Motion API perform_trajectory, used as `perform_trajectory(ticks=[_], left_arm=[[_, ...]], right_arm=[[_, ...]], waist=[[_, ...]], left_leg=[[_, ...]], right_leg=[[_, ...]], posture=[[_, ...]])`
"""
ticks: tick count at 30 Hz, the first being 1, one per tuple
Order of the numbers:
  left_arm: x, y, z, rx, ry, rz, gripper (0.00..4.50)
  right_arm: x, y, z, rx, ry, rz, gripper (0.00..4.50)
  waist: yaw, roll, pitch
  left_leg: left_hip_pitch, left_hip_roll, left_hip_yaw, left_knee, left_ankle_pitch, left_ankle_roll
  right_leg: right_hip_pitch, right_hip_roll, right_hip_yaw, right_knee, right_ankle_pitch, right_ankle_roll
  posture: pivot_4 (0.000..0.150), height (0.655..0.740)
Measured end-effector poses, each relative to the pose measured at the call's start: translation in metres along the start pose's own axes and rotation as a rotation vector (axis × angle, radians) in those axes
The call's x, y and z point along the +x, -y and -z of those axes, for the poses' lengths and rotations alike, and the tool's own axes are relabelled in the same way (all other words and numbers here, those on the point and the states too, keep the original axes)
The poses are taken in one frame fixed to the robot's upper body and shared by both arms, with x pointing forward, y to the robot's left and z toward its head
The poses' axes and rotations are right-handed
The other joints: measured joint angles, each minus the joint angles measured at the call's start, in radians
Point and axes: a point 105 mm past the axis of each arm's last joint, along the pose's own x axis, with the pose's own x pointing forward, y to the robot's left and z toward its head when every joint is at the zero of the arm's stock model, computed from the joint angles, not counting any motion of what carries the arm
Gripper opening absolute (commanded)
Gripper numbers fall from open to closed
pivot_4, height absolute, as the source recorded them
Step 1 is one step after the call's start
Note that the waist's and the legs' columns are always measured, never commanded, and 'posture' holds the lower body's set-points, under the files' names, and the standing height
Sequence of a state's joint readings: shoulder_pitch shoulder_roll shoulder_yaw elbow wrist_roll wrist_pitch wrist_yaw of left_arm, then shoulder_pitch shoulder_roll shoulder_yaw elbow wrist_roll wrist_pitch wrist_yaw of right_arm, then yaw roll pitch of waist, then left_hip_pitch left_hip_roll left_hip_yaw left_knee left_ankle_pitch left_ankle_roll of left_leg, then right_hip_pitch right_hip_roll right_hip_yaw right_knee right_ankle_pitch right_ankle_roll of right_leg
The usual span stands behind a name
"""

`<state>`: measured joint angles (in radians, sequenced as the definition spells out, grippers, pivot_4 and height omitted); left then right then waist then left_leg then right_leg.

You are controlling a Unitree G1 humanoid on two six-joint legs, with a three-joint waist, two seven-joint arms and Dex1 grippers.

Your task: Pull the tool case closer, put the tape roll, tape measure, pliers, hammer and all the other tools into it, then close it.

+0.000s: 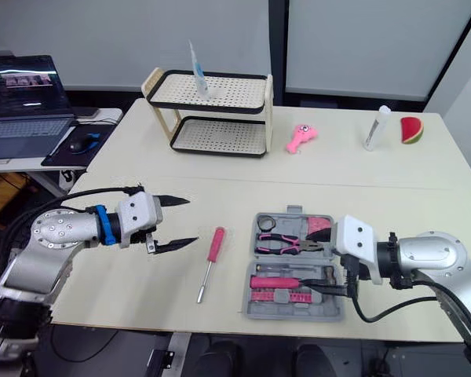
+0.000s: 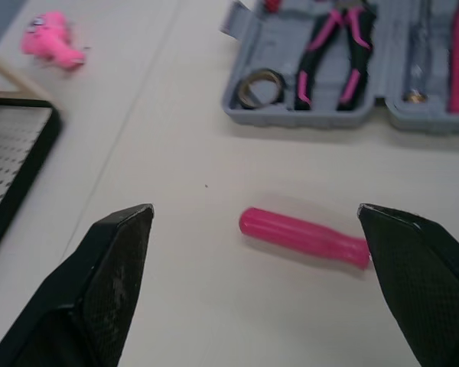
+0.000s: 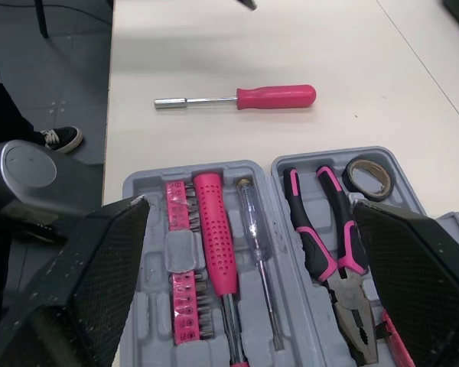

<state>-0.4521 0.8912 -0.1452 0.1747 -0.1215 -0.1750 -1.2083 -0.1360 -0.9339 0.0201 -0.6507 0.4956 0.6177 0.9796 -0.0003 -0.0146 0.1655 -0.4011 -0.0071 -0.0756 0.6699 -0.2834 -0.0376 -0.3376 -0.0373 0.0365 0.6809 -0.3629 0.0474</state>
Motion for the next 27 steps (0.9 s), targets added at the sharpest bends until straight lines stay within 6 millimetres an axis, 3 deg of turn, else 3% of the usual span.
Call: perform_trajectory(ticks=[5,9,15,27], left_arm=[[0.009,-0.017,0.002,0.418,-0.056,0.221,4.46],[0.029,-0.013,0.005,0.702,-0.089,0.408,4.46],[0.056,-0.011,0.002,0.956,-0.117,0.594,4.46],[0.096,-0.003,0.009,1.328,-0.135,0.739,4.46]], right_arm=[[0.006,-0.006,-0.004,0.031,0.012,0.0,4.5],[0.01,-0.009,-0.007,0.057,0.022,-0.002,4.5],[0.011,-0.013,-0.008,0.08,0.019,-0.006,4.5],[0.01,-0.022,-0.003,0.103,0.009,-0.006,4.5]], waist=[[-0.002,0.0,0.0],[-0.005,-0.001,0.001],[-0.008,-0.006,0.004],[-0.003,-0.012,0.007]], left_leg=[[0.0,-0.001,0.001,0.001,0.0,0.0],[-0.001,-0.001,0.001,0.001,0.0,0.0],[-0.001,-0.001,0.0,0.001,0.0,0.0],[-0.001,-0.002,0.0,0.002,0.0,0.0]], right_leg=[[0.0,0.0,0.0,0.0,0.0,0.0],[0.0,0.0,0.0,0.0,0.0,0.0],[-0.001,0.001,-0.001,0.001,0.0,0.0],[0.0,0.0,0.0,0.002,0.0,0.001]], posture=[[0.15,0.729],[0.15,0.729],[0.15,0.729],[0.15,0.729]])
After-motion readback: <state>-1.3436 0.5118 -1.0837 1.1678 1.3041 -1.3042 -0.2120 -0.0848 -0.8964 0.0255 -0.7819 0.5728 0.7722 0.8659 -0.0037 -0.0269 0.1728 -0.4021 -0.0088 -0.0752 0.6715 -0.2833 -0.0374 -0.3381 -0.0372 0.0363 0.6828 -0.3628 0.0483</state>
